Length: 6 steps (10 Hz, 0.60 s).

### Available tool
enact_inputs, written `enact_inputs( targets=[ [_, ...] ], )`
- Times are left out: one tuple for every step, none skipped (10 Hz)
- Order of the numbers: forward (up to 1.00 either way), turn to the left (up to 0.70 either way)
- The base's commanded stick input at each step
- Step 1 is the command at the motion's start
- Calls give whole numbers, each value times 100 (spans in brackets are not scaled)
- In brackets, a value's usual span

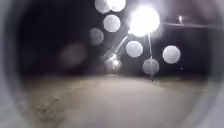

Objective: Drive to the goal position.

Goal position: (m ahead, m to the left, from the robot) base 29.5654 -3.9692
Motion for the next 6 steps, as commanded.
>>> enact_inputs(
  targets=[
    [100, 0],
    [100, 0],
    [100, 0],
    [100, 0],
    [100, 0],
    [100, 0]
  ],
)
